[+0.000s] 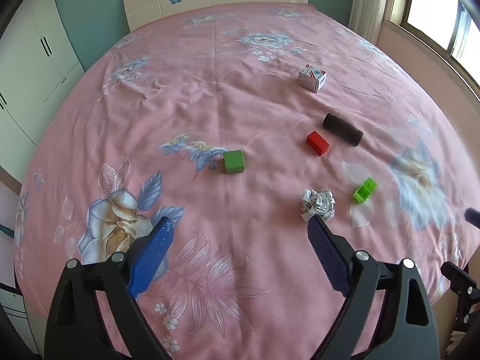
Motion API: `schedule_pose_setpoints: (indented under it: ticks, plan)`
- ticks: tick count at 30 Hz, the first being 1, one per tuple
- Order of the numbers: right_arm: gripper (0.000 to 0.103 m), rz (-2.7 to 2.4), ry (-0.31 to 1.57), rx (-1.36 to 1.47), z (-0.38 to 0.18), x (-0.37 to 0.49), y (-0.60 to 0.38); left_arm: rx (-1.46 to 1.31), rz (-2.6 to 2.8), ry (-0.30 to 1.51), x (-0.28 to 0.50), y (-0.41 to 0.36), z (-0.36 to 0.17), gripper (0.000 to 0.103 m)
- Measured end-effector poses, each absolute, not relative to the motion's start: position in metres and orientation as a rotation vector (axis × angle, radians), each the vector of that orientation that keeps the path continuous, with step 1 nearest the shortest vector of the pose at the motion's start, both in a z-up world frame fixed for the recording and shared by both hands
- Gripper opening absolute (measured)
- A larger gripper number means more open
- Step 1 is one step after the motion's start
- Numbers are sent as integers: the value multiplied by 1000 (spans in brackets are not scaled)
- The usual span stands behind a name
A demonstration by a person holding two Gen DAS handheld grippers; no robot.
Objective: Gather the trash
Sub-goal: 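Grasp the green cube with the left tool while the right tool grasps the green block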
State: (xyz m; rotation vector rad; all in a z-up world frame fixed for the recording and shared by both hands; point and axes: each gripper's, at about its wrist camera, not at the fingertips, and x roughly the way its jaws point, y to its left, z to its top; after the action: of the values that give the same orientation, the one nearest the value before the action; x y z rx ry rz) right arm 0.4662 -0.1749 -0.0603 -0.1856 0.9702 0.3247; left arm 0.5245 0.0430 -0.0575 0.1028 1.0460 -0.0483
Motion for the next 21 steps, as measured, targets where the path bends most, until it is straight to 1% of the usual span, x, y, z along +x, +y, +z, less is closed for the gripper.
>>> schedule_pose_setpoints:
  ticks: [12, 17, 21]
  plan:
    - [81, 340, 1099, -204, -156, 562, -164, 73, -18, 1159, 627, 50, -150, 92]
    - [81, 350, 1113, -213, -182, 589, -163, 60, -35, 1159, 657, 55, -172, 92]
    - [81, 367, 1082, -273, -193, 608, -155, 60, -56, 1124, 669, 53, -180, 91]
